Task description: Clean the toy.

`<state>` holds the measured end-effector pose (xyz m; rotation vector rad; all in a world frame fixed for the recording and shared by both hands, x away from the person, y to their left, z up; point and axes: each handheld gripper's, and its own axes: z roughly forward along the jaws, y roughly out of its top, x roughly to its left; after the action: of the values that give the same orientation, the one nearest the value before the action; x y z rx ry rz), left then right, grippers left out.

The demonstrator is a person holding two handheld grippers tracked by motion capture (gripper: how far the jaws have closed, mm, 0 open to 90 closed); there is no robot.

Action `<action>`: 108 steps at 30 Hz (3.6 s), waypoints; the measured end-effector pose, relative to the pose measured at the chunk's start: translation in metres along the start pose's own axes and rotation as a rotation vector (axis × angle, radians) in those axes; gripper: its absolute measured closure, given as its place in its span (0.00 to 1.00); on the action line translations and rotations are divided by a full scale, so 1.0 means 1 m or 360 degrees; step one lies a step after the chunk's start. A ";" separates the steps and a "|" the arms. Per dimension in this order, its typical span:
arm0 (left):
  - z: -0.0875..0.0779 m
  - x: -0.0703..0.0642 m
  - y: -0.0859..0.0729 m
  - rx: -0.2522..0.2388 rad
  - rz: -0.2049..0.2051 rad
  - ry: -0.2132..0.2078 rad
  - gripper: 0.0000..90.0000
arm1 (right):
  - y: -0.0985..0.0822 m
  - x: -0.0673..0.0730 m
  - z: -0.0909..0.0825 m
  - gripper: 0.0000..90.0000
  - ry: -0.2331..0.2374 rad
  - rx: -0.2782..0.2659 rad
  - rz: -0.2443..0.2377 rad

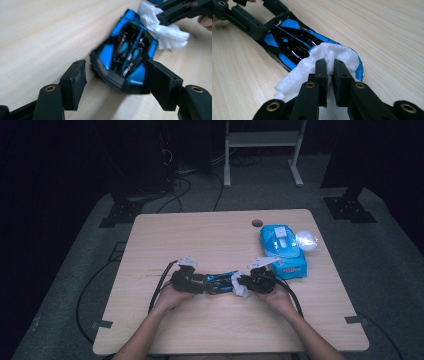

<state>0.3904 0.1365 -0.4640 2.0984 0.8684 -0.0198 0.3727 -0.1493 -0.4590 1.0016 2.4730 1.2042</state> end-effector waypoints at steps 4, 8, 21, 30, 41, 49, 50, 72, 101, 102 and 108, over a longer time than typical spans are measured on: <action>0.003 -0.001 0.000 0.0017 -0.0025 -0.0050 0.43 | 0.000 0.001 0.000 0.91 -0.0003 0.0000 -0.0003; 0.002 -0.003 -0.002 -0.0004 0.0003 -0.0034 0.44 | -0.002 0.000 -0.001 0.91 0.0004 -0.0012 0.0001; -0.002 -0.035 -0.010 -0.0064 0.0428 0.0236 0.47 | -0.011 0.008 -0.011 0.91 0.0004 -0.0060 -0.0041; 0.001 -0.056 -0.020 -0.0126 0.0690 0.0422 0.47 | -0.018 0.013 -0.019 0.91 0.0002 -0.0063 -0.0044; -0.003 -0.070 -0.032 -0.0172 0.0869 0.0536 0.53 | -0.022 0.022 -0.023 0.91 0.0015 -0.0023 -0.0067; -0.007 -0.077 -0.040 -0.0193 0.0917 0.0526 0.55 | -0.026 0.028 -0.025 0.91 0.0022 0.0000 -0.0092; -0.008 -0.078 -0.041 -0.0205 0.0913 0.0513 0.55 | -0.026 0.029 -0.025 0.91 0.0025 0.0006 -0.0091; -0.019 -0.087 -0.044 -0.0255 0.0862 0.0372 0.50 | -0.034 0.038 -0.035 0.91 0.0064 0.0031 -0.0099; 0.010 -0.051 -0.022 -0.0211 0.0647 0.0065 0.61 | 0.035 0.052 -0.016 0.91 0.0143 -0.0067 -0.0204; 0.011 -0.052 -0.022 -0.0218 0.0647 0.0071 0.62 | 0.036 0.055 -0.012 0.91 0.0148 -0.0064 -0.0213; 0.010 -0.050 -0.023 -0.0233 0.0640 0.0096 0.64 | 0.044 0.065 0.000 0.91 0.0188 -0.0061 -0.0240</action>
<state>0.3415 0.1100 -0.4707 2.1058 0.4540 0.3112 0.3452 -0.0874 -0.4187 0.7387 2.5507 1.2905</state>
